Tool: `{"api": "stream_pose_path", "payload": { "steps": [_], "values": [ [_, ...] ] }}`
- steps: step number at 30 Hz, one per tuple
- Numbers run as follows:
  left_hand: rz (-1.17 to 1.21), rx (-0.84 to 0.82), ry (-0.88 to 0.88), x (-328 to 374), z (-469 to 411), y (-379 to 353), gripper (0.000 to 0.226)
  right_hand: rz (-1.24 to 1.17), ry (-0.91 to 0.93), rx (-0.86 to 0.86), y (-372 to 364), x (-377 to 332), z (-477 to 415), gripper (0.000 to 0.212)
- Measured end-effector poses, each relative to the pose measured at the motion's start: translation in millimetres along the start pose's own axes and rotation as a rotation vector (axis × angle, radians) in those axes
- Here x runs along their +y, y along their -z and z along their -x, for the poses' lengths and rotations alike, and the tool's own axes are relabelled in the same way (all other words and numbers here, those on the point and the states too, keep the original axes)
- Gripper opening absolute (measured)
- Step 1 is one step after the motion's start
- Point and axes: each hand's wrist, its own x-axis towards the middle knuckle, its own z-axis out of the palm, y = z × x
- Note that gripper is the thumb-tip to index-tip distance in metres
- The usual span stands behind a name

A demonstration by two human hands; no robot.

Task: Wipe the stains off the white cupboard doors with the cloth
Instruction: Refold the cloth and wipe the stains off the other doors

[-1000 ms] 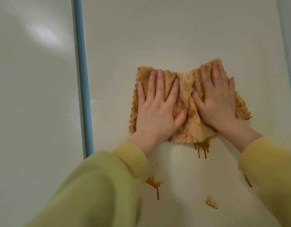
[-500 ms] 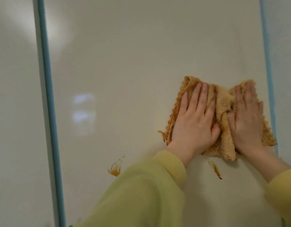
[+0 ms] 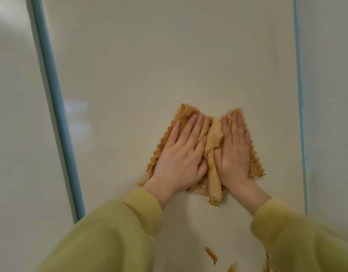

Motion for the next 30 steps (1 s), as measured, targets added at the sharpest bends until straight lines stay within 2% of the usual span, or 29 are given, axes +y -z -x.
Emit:
{"api": "stream_pose_path", "payload": {
  "steps": [10, 16, 22, 30],
  "values": [
    [-0.088, -0.019, 0.085, -83.4, 65.5, 26.6, 0.07, 0.044, 0.111, -0.018, -23.5, -106.3, -3.5, 0.064],
    [0.002, -0.007, 0.25, -90.8, 114.8, 31.8, 0.069, 0.017, 0.214, -0.074, -34.5, -152.2, 15.2, 0.059],
    [0.038, -0.051, 0.288, -68.8, 147.8, 22.9, 0.072, -0.055, 0.319, -0.13, -30.8, -147.8, 50.9, 0.053],
    [0.058, -0.058, 0.263, -14.9, 129.0, 3.2, 0.07, 0.041, 0.206, -0.072, -22.4, -84.7, 75.4, 0.053]
  ]
}}
